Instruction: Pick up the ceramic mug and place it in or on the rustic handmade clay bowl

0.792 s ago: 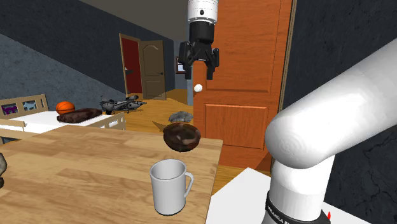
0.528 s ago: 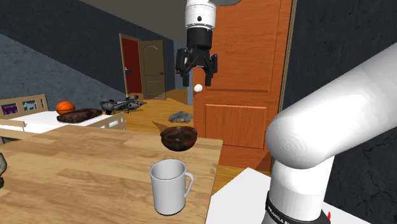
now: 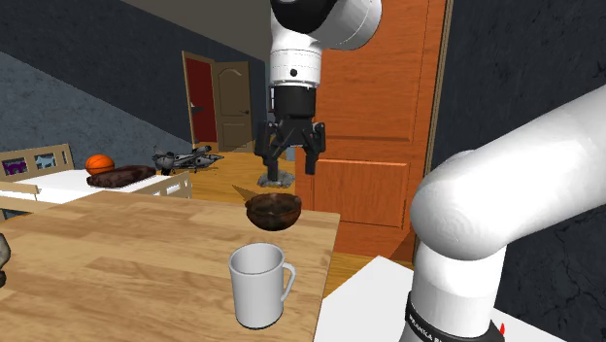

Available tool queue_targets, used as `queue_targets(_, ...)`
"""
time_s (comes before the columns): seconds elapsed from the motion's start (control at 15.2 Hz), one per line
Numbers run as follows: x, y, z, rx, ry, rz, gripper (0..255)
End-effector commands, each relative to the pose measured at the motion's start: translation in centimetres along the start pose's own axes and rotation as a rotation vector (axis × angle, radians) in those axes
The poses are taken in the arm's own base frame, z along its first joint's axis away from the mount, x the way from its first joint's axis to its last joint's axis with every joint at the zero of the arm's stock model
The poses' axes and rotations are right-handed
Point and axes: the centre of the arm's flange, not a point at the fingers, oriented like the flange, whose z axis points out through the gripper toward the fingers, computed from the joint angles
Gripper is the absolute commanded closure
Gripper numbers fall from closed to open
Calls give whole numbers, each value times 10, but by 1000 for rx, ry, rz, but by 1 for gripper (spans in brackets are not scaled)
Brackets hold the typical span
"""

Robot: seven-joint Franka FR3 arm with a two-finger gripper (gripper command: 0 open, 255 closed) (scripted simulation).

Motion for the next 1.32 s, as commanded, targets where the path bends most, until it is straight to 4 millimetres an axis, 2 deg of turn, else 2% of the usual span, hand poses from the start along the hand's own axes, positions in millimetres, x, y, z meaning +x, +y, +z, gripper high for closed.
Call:
queue_targets(0.0,-8,-16,22,1,-2,-2,0)
queue_targets(0.46,-38,-63,94,3,-15,-15,0)
queue_targets(0.99,-39,-65,137,3,-15,-15,0)
queue_targets(1.25,-39,-65,137,3,-15,-15,0)
